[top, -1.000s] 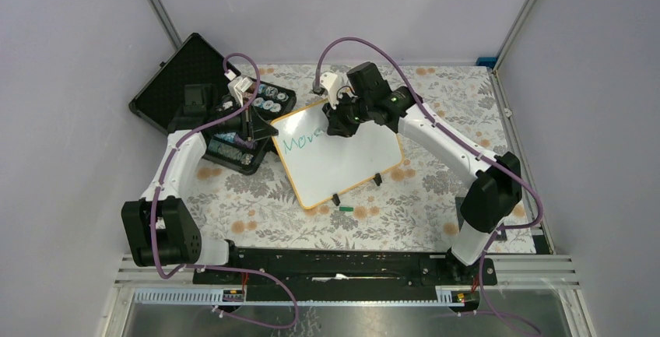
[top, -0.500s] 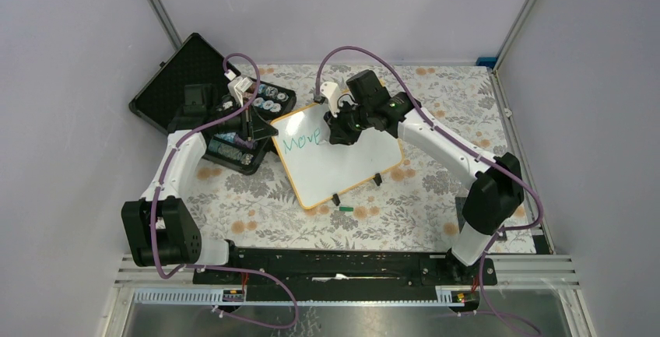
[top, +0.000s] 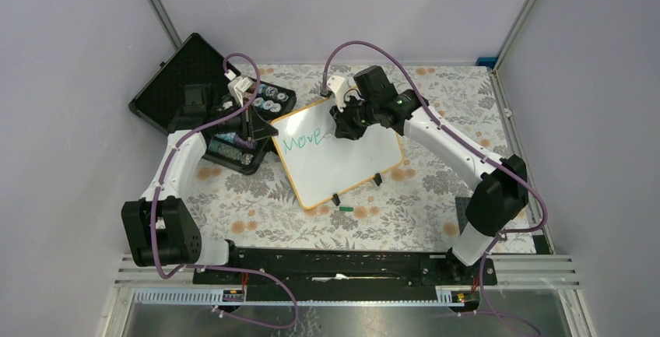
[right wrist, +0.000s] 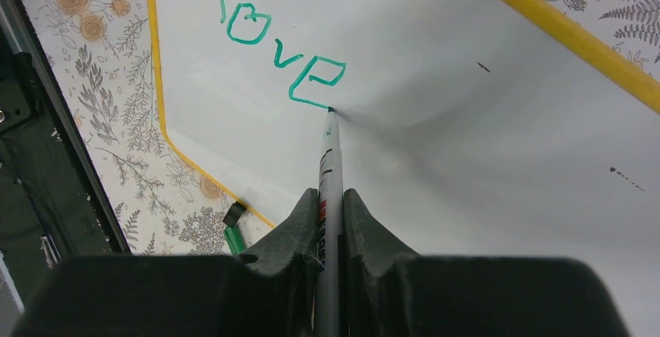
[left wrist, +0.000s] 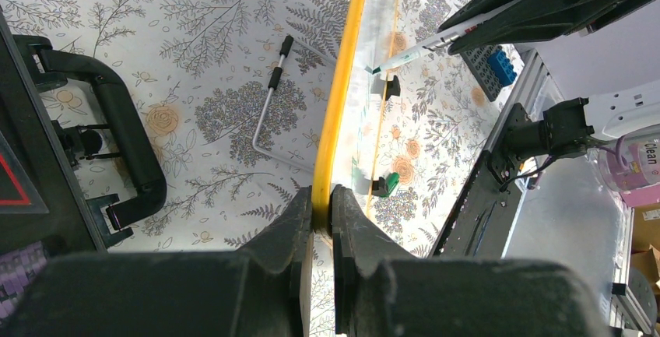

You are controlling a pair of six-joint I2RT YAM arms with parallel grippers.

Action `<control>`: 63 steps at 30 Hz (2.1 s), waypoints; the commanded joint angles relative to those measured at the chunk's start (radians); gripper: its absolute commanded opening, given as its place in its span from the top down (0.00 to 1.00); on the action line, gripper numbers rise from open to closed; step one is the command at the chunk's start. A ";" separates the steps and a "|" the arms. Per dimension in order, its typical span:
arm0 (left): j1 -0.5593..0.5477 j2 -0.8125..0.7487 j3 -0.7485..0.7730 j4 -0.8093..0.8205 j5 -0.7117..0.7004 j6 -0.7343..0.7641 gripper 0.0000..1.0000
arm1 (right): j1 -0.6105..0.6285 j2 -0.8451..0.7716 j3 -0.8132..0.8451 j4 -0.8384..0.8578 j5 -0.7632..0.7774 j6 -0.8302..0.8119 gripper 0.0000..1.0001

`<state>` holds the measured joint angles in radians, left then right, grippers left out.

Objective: Write a sentence on the whiteboard

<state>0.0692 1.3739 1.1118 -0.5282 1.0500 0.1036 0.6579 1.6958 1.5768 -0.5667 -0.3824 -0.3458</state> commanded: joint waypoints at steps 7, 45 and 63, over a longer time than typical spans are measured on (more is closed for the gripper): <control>-0.012 -0.025 -0.006 0.021 -0.045 0.053 0.88 | -0.008 -0.066 0.040 -0.018 -0.100 -0.016 1.00; -0.011 -0.046 -0.003 -0.090 0.006 0.128 0.47 | -0.075 -0.111 -0.005 0.006 -0.236 0.034 1.00; -0.012 -0.027 -0.007 -0.089 0.017 0.139 0.70 | -0.100 -0.061 0.009 0.041 -0.194 0.023 1.00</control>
<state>0.0605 1.3609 1.1057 -0.6350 1.0359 0.2184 0.5636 1.6077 1.5600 -0.5617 -0.6113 -0.3031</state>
